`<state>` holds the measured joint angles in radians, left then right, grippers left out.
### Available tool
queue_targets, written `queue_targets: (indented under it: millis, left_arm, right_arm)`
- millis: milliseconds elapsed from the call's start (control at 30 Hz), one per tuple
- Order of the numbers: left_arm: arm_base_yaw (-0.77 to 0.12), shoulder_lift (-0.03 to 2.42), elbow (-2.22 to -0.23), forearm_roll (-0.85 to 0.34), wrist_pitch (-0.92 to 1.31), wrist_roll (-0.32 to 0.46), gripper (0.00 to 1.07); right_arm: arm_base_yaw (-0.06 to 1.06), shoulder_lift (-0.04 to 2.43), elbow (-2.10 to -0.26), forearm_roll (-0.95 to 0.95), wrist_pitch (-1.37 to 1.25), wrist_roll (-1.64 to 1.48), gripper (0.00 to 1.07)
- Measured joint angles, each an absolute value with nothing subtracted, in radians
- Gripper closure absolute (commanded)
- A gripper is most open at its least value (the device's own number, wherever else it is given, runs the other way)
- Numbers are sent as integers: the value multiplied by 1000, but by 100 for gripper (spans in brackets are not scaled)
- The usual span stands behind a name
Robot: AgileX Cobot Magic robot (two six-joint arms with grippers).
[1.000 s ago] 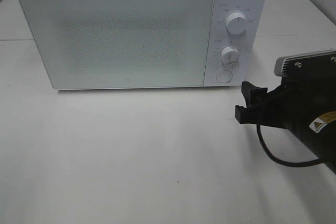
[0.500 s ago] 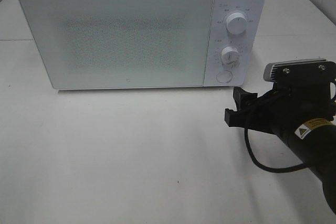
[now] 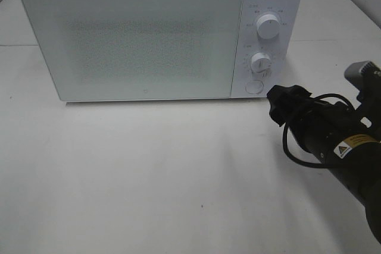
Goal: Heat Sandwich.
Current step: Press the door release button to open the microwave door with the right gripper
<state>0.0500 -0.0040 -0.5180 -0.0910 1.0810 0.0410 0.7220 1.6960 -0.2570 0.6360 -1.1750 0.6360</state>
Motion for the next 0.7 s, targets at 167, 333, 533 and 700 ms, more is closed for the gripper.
queue_targets:
  millis: [167, 333, 533, 700]
  left_arm:
    - [50, -4, -518, -91, 1081, 41, 9]
    - [50, -4, -518, -91, 1081, 41, 9]
    - [50, -4, -518, -91, 1081, 41, 9]
    - [50, -4, -518, -91, 1081, 41, 9]
  right_arm:
    - [722, 1696, -257, 636, -1174, 1006, 39]
    - [722, 1696, -257, 636, -1174, 1286, 47]
    - [722, 1696, -257, 636, -1163, 1442, 73]
    - [722, 1696, -257, 636, -1136, 1451, 107]
